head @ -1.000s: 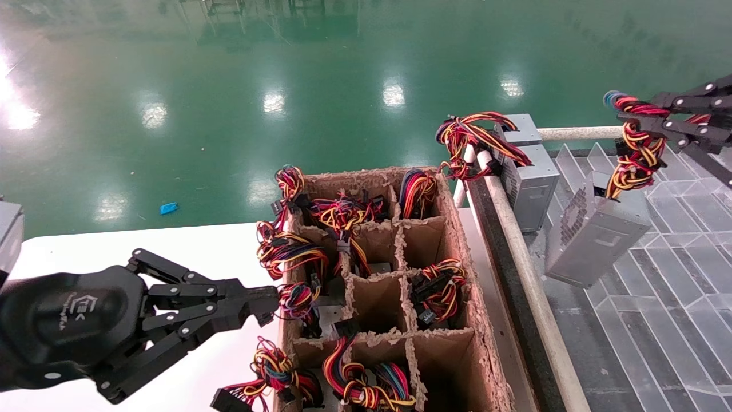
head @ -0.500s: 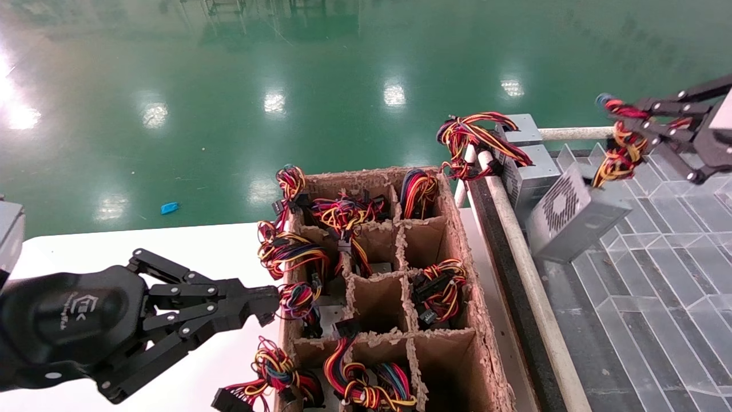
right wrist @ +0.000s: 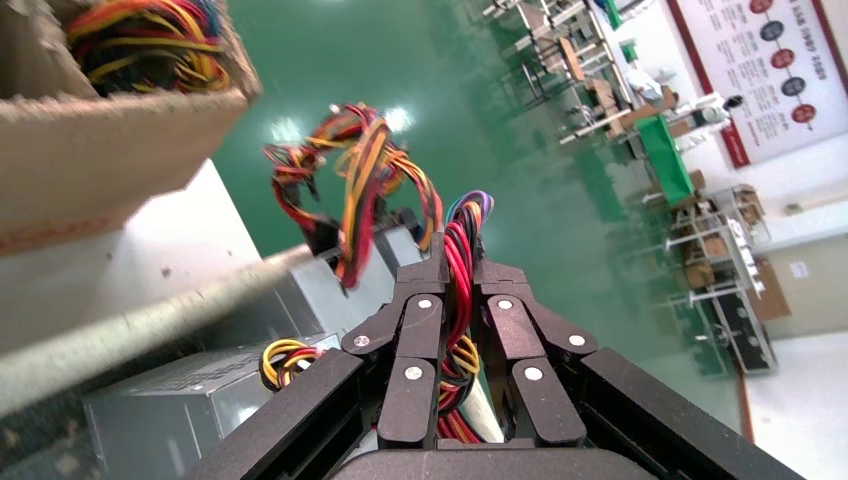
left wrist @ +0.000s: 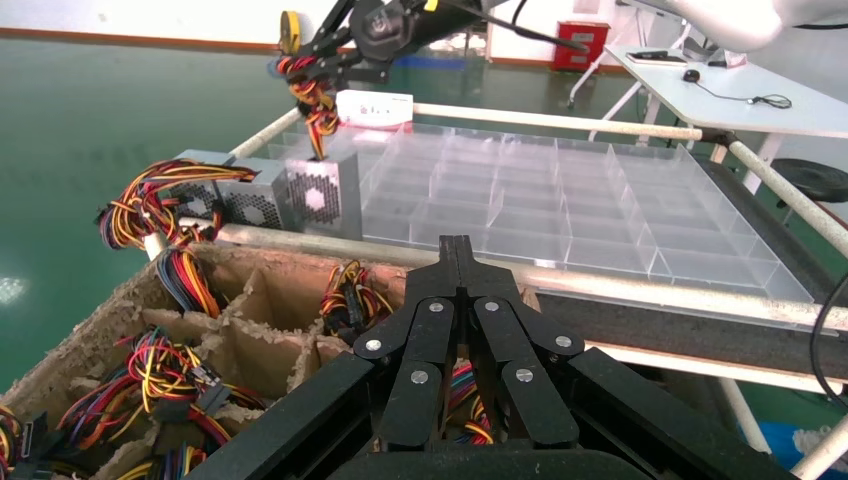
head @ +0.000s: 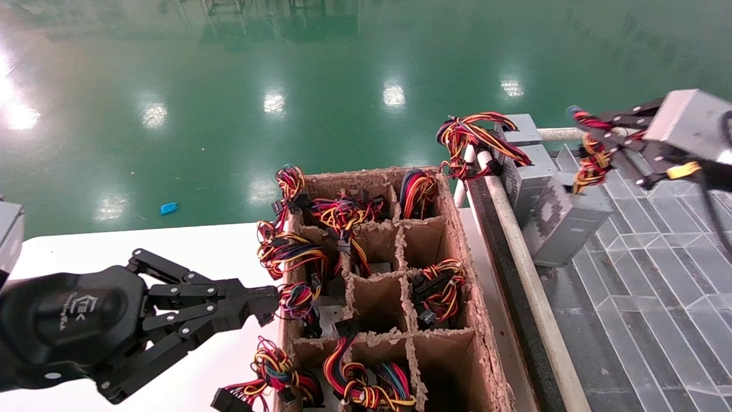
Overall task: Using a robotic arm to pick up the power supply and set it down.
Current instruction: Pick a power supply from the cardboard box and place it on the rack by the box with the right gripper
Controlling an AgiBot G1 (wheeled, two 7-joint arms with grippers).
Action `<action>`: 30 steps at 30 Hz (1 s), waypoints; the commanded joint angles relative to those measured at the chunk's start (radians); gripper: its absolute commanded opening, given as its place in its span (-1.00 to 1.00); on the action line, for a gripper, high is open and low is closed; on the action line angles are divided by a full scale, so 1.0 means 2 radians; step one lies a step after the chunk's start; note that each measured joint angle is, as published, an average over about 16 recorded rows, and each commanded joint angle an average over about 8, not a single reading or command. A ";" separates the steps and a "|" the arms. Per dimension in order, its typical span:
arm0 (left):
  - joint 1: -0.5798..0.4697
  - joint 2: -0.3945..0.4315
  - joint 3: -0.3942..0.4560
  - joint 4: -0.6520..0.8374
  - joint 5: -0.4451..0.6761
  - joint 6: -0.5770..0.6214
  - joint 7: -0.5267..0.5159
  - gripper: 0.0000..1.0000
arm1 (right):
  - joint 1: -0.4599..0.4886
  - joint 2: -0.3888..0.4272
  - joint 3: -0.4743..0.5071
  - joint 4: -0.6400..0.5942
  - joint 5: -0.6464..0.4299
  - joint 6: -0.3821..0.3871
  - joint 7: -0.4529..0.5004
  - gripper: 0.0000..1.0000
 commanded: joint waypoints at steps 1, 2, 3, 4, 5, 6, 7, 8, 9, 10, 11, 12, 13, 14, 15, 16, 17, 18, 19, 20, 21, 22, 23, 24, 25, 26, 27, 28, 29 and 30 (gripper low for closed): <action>0.000 0.000 0.000 0.000 0.000 0.000 0.000 -1.00 | 0.002 -0.009 -0.004 0.000 -0.004 0.001 0.002 -1.00; 0.000 0.000 0.000 0.000 0.000 0.000 0.000 -1.00 | 0.003 -0.012 -0.006 0.000 -0.005 0.001 0.003 -1.00; 0.000 0.000 0.000 0.000 0.000 0.000 0.000 -1.00 | 0.004 -0.016 -0.007 0.000 -0.006 0.002 0.003 -1.00; 0.000 0.000 0.000 0.000 0.000 0.000 0.000 -1.00 | 0.004 -0.020 -0.008 0.000 -0.007 0.003 0.004 -1.00; 0.000 0.000 0.000 0.000 0.000 0.000 0.000 -1.00 | 0.005 -0.024 -0.010 0.000 -0.008 0.005 0.006 -1.00; 0.000 0.000 0.000 0.000 0.000 0.000 0.000 -1.00 | 0.004 -0.028 -0.011 -0.001 -0.009 0.007 0.007 -1.00; 0.000 0.000 0.000 0.000 0.000 0.000 0.000 -1.00 | 0.004 -0.033 -0.013 -0.001 -0.010 0.010 0.007 -1.00; 0.000 0.000 0.000 0.000 0.000 0.000 0.000 -1.00 | 0.003 -0.038 -0.014 -0.001 -0.012 0.013 0.008 -1.00; 0.000 0.000 0.000 0.000 0.000 0.000 0.000 -1.00 | 0.002 -0.042 -0.015 -0.001 -0.013 0.016 0.009 -1.00; 0.000 0.000 0.000 0.000 0.000 0.000 0.000 -1.00 | 0.002 -0.046 -0.016 -0.002 -0.015 0.019 0.010 -1.00; 0.000 0.000 0.000 0.000 0.000 0.000 0.000 -1.00 | 0.001 -0.050 -0.017 -0.002 -0.016 0.023 0.011 -1.00; 0.000 0.000 0.000 0.000 0.000 0.000 0.000 -1.00 | 0.000 -0.053 -0.018 -0.002 -0.018 0.025 0.012 -1.00; 0.000 0.000 0.000 0.000 0.000 0.000 0.000 -1.00 | -0.001 -0.056 -0.019 -0.002 -0.020 0.027 0.013 -1.00; 0.000 0.000 0.000 0.000 0.000 0.000 0.000 -1.00 | -0.001 -0.058 -0.021 -0.002 -0.023 0.029 0.016 -1.00; 0.000 0.000 0.000 0.000 0.000 0.000 0.000 -1.00 | -0.002 -0.060 -0.022 -0.003 -0.025 0.030 0.018 -1.00; 0.000 0.000 0.000 0.000 0.000 0.000 0.000 -1.00 | -0.002 -0.061 -0.024 -0.003 -0.027 0.030 0.021 -0.98; 0.000 0.000 0.000 0.000 0.000 0.000 0.000 -1.00 | -0.003 -0.062 -0.025 -0.003 -0.029 0.030 0.025 -0.87; 0.000 0.000 0.000 0.000 0.000 0.000 0.000 -1.00 | -0.003 -0.063 -0.026 -0.003 -0.032 0.030 0.029 -0.62; 0.000 0.000 0.000 0.000 0.000 0.000 0.000 -1.00 | -0.002 -0.063 -0.028 -0.003 -0.033 0.030 0.033 -0.38; 0.000 0.000 0.000 0.000 0.000 0.000 0.000 -1.00 | -0.002 -0.063 -0.029 -0.003 -0.035 0.029 0.037 -0.12; 0.000 0.000 0.000 0.000 0.000 0.000 0.000 -1.00 | -0.002 -0.063 -0.029 -0.003 -0.036 0.029 0.041 0.12; 0.000 0.000 0.000 0.000 0.000 0.000 0.000 -1.00 | -0.001 -0.063 -0.030 -0.003 -0.038 0.028 0.045 0.38; 0.000 0.000 0.000 0.000 0.000 0.000 0.000 -1.00 | -0.001 -0.062 -0.030 -0.003 -0.039 0.028 0.049 0.62; 0.000 0.000 0.000 0.000 0.000 0.000 0.000 -1.00 | 0.000 -0.062 -0.030 -0.003 -0.039 0.027 0.052 0.85; 0.000 0.000 0.000 0.000 0.000 0.000 0.000 -1.00 | 0.000 -0.061 -0.030 -0.003 -0.039 0.027 0.055 0.99; 0.000 0.000 0.000 0.000 0.000 0.000 0.000 -1.00 | 0.000 -0.060 -0.030 -0.003 -0.039 0.026 0.058 1.00; 0.000 0.000 0.000 0.000 0.000 0.000 0.000 -1.00 | 0.000 -0.059 -0.030 -0.003 -0.039 0.026 0.060 1.00; 0.000 0.000 0.000 0.000 0.000 0.000 0.000 -1.00 | 0.001 -0.058 -0.029 -0.003 -0.038 0.025 0.062 1.00; 0.000 0.000 0.000 0.000 0.000 0.000 0.000 -1.00 | 0.001 -0.058 -0.029 -0.003 -0.037 0.025 0.064 1.00; 0.000 0.000 0.000 0.000 0.000 0.000 0.000 -1.00 | 0.001 -0.057 -0.028 -0.003 -0.037 0.024 0.065 1.00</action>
